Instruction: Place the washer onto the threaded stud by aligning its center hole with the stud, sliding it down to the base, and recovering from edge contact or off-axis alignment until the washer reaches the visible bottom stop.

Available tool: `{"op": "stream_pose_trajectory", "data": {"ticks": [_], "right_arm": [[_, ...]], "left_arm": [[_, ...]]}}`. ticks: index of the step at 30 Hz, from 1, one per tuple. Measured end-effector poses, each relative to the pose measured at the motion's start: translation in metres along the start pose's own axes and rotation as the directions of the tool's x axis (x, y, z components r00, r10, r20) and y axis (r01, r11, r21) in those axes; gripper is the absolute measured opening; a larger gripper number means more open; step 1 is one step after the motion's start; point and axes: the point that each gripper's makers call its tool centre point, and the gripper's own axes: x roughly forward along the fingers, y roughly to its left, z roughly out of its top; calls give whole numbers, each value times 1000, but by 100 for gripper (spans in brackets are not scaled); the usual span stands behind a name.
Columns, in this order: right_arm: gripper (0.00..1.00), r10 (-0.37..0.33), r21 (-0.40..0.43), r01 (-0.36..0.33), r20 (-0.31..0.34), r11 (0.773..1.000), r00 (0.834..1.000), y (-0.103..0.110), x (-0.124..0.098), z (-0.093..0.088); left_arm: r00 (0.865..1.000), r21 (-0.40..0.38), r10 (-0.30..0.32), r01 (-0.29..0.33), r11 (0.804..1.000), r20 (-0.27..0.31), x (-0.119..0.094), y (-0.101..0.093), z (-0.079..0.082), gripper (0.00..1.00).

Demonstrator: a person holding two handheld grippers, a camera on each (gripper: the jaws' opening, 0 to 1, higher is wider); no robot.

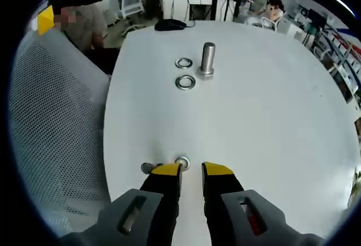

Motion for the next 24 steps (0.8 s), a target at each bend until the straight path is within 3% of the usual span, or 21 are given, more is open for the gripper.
{"op": "stream_pose_trajectory", "data": {"ticks": [5, 14, 24], "right_arm": [[16, 19, 47, -19, 7, 999, 1000, 3, 4, -2], [16, 14, 39, -14, -12, 999, 1000, 7, 10, -6], [16, 35, 76, -35, 9, 996, 999, 11, 12, -5]], "left_arm": [[1000, -1, 1, -1, 1000, 1, 0, 0, 0, 32], [1000, -2, 1, -1, 1000, 1, 0, 0, 0, 32], [1000, -1, -2, 2, 1000, -2, 0, 0, 0, 32]]}}
